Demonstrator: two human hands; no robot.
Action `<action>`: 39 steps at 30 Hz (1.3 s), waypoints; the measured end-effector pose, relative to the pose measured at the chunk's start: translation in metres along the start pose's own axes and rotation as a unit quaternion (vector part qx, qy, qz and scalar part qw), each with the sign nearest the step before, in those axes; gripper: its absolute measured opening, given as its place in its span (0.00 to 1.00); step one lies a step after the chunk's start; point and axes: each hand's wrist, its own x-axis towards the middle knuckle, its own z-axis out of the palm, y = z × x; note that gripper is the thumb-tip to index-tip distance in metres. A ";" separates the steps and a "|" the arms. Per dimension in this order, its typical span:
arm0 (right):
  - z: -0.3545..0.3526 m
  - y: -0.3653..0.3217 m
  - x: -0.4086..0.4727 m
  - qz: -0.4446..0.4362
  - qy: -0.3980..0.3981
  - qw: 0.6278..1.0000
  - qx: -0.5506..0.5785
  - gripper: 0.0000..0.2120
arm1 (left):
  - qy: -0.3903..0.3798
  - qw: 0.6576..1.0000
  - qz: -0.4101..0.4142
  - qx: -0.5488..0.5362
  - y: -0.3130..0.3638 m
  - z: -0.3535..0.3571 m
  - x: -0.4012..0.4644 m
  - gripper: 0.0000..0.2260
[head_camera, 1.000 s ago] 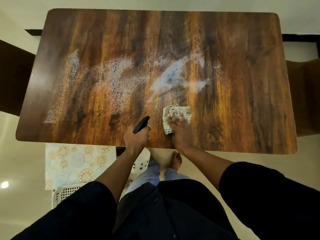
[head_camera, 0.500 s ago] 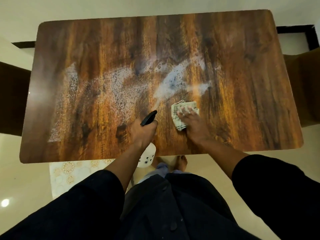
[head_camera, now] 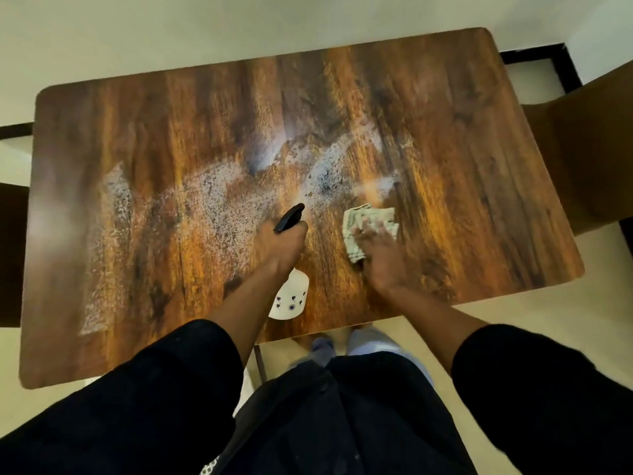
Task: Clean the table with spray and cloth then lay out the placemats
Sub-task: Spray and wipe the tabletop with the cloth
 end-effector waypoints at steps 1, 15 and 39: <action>0.005 -0.007 -0.005 -0.065 -0.023 0.997 -0.030 0.35 | 0.006 1.000 0.002 0.000 0.002 0.002 -0.001 0.05; -0.058 0.056 0.076 -0.126 -0.034 0.991 -0.033 0.43 | -0.044 0.998 -0.029 -0.035 0.026 0.070 0.012 0.12; -0.054 0.056 0.093 -0.218 -0.089 0.972 -0.020 0.40 | 0.001 0.999 -0.036 -0.015 0.071 0.112 0.027 0.15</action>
